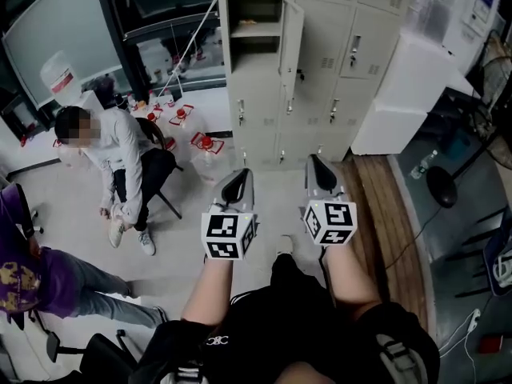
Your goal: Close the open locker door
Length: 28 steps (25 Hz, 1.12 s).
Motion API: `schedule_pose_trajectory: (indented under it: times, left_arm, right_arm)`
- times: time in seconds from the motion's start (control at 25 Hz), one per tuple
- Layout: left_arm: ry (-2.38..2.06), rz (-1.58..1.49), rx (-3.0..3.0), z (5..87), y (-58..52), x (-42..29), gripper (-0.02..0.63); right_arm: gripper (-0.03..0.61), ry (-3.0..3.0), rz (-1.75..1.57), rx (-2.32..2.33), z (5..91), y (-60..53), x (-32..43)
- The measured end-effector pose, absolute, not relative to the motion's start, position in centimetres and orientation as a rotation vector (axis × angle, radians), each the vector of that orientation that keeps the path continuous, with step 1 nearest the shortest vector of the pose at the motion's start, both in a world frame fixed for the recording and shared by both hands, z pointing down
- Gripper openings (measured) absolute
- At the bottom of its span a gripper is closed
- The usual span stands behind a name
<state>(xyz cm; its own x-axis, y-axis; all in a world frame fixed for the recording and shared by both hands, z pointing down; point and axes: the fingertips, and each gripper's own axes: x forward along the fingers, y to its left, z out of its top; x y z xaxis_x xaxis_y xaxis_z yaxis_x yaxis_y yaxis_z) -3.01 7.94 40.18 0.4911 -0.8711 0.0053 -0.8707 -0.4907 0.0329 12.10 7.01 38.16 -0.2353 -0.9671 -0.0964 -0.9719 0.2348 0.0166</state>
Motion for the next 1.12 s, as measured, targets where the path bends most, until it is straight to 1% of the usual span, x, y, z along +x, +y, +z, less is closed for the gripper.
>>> schedule_pose_trajectory:
  times: [0.2,0.44,0.68,1.12]
  left_arm:
    - [-1.591,-0.007,2.696,40.2,5.7,-3.3,0.000]
    - [-1.606,0.007,2.692,40.5,0.0,-3.3,0.000]
    - [-1.572,0.011,2.693,39.7,-7.9,-1.1,0.000]
    - [-1.640,0.026,2.672,37.4,-22.1,3.7,0.000]
  right_arm:
    - [0.011,2.414,0.102,-1.884,38.8,4.4,11.8]
    - [0.011,2.399,0.094,-1.861,38.6,-1.6,12.1]
    - [0.011,2.402,0.097,-1.846,37.5,-10.0,13.6]
    - [0.011,2.483,0.061,-1.785,36.5,-24.9,17.4]
